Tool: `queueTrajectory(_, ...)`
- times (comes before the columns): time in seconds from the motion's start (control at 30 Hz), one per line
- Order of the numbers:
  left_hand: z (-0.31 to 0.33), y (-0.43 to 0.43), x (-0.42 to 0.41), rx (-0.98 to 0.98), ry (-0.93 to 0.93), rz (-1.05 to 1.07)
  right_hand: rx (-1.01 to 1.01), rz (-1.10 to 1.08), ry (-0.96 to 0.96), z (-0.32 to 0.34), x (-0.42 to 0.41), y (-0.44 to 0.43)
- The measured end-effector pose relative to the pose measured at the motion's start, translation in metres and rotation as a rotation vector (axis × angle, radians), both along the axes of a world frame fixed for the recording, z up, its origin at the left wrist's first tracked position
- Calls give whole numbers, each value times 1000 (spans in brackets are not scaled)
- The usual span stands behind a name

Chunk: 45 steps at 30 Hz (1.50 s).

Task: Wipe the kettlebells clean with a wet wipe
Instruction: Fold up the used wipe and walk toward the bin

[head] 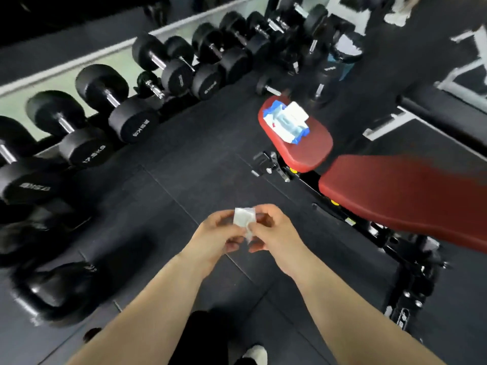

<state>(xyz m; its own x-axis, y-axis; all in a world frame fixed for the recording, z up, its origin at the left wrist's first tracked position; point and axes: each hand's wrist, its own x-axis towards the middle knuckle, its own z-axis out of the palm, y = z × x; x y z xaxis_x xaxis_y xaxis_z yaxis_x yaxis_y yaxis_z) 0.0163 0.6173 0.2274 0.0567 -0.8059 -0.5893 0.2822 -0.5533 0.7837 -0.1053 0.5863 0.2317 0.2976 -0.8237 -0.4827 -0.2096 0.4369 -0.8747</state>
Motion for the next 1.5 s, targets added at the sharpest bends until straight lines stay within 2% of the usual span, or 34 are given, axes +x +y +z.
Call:
queueTrajectory(0.23, -14, -98, 85, -4, -25, 95, -53, 201, -22, -8, 84, -120)
queueTrajectory(0.33, -14, -161, 137, 0, -5, 121, -76, 218, -45, -8, 133, -183)
queueTrajectory(0.43, -8, -226, 184, 6, -16, 70, -120, 229, -44, -4, 174, -246)
queueTrajectory(0.63, 0, -350, 236, 57, 189, -39, -285, 166, 11, 0, 216, -363)
queueTrajectory(0.7, 0, -394, 249, 19, 145, -79, -303, 171, -11, 0, 227, -405)
queueTrajectory(0.77, 0, -435, 259, 3, 94, -68, -242, 190, -47, -4, 236, -448)
queueTrajectory(0.93, -1, -561, 276, -26, -36, -31, 53, 100, -235, -5, 250, -570)
queueTrajectory(1.0, 4, -613, 277, -57, -90, -17, 100, 75, -221, -4, 252, -618)
queueTrajectory(1.2, 14, -746, 293, -155, -207, 0, 151, 65, -224, 8, 275, -752)
queueTrajectory(1.37, 14, -863, 295, -157, -123, -43, 75, -123, -160, 3, 286, -859)
queueTrajectory(1.5, 12, -925, 277, -119, -90, -27, 36, -230, -75, 2, 270, -909)
